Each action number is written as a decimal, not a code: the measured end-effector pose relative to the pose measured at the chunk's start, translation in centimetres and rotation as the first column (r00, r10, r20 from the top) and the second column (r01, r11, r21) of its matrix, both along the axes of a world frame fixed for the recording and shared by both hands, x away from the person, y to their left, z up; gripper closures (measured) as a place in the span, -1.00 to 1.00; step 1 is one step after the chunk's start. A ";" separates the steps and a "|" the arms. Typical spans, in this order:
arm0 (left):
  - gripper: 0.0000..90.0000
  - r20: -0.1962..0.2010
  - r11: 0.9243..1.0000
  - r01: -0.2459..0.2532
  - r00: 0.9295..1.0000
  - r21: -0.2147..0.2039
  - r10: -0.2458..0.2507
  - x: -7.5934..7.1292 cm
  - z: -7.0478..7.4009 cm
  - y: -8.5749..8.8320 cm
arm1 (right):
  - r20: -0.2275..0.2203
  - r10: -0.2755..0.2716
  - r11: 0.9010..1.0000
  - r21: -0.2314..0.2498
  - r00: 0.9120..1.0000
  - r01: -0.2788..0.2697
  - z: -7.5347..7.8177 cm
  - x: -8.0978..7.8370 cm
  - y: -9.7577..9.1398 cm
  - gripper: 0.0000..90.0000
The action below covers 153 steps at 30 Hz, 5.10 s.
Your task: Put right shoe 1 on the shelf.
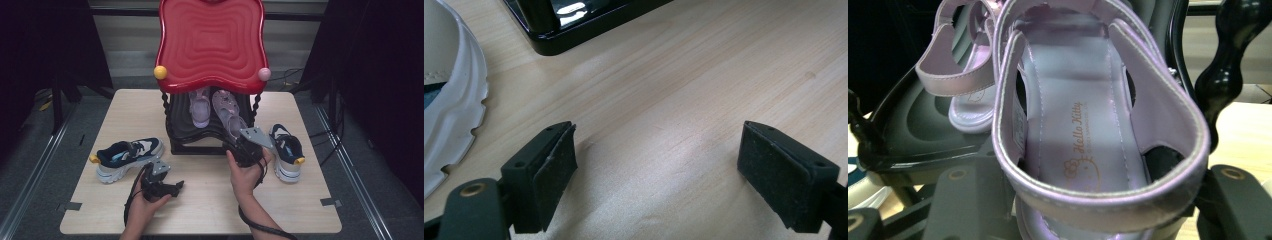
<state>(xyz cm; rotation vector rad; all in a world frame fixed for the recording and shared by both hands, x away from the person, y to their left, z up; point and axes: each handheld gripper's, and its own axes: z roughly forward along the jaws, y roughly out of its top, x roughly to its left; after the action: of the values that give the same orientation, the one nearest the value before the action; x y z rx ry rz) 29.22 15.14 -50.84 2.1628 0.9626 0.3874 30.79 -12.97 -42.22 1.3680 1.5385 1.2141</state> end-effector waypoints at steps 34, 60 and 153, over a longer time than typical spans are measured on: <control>-0.66 0.002 1.000 -0.002 1.000 0.004 0.002 0.0 0.0 0.0 | 0.051 -0.141 0.990 0.036 0.989 0.140 0.3 4.5 2.5 -0.17; -0.66 0.000 1.000 -0.001 1.000 0.000 0.001 0.0 0.0 0.0 | 0.008 -0.226 0.974 0.027 0.974 0.225 0.7 7.3 5.0 -0.17; -0.66 0.000 1.000 -0.008 1.000 0.001 0.008 0.0 0.0 -0.2 | -0.085 0.244 0.969 -0.018 0.966 -0.246 0.3 1.7 1.2 -0.68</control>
<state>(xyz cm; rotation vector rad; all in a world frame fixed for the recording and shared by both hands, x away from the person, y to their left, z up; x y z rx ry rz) 29.25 14.96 -50.84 2.1600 0.9715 0.3923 32.48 -11.74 -41.88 1.2499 1.8193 1.2906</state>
